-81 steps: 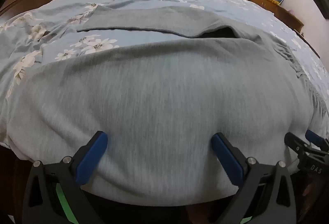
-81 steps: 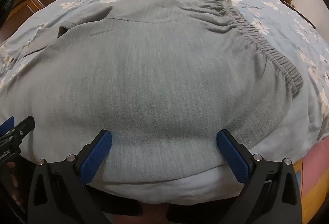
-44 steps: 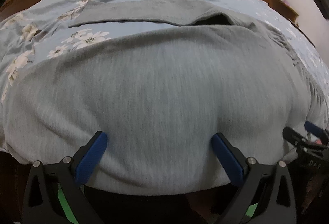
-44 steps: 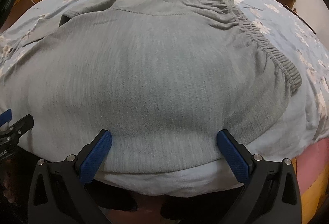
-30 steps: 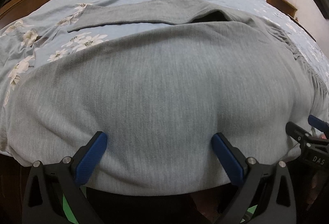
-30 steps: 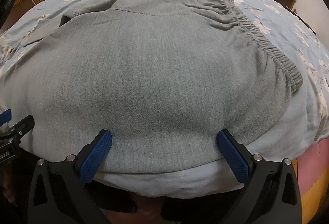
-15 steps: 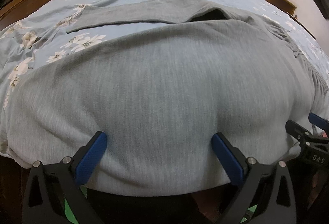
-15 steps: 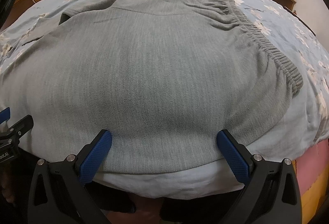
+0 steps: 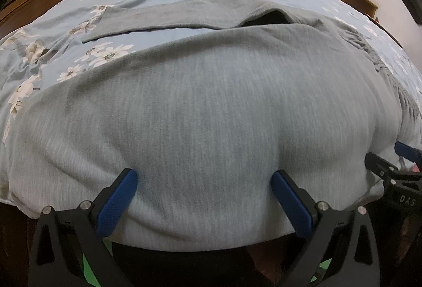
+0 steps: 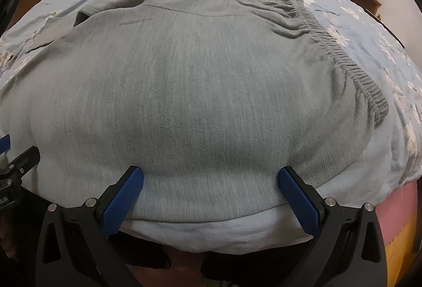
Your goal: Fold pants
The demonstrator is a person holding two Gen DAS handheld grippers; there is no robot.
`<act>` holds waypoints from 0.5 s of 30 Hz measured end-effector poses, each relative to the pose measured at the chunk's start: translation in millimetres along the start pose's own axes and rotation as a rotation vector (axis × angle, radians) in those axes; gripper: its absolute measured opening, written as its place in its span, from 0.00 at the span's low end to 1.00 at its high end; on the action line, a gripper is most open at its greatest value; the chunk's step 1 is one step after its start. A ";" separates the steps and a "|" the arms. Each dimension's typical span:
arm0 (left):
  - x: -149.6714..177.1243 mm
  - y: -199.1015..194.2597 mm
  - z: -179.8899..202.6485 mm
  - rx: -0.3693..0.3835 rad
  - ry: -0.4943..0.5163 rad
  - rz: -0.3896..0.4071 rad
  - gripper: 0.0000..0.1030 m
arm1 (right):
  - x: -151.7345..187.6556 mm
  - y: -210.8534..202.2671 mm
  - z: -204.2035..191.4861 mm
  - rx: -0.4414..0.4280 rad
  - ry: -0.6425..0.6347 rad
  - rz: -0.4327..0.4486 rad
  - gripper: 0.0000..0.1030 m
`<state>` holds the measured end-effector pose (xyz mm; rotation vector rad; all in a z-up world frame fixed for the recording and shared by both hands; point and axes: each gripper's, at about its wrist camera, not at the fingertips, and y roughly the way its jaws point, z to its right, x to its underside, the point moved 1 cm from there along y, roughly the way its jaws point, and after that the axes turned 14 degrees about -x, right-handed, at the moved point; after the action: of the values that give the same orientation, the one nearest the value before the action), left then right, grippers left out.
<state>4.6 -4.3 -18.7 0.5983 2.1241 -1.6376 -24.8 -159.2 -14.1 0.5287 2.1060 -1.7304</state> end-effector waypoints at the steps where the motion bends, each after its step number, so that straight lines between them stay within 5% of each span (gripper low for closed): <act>1: 0.1 0.2 -0.3 0.001 0.001 0.001 1.00 | 0.7 -0.3 -0.8 0.001 -0.001 0.002 1.00; 15: -9.6 -10.8 -10.2 0.053 0.005 -0.020 1.00 | -13.4 -14.3 7.4 -0.082 -0.032 -0.039 1.00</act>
<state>6.2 2.3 -2.4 0.5996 2.1021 -1.7101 -20.1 -169.8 3.4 0.4361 2.1677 -1.6541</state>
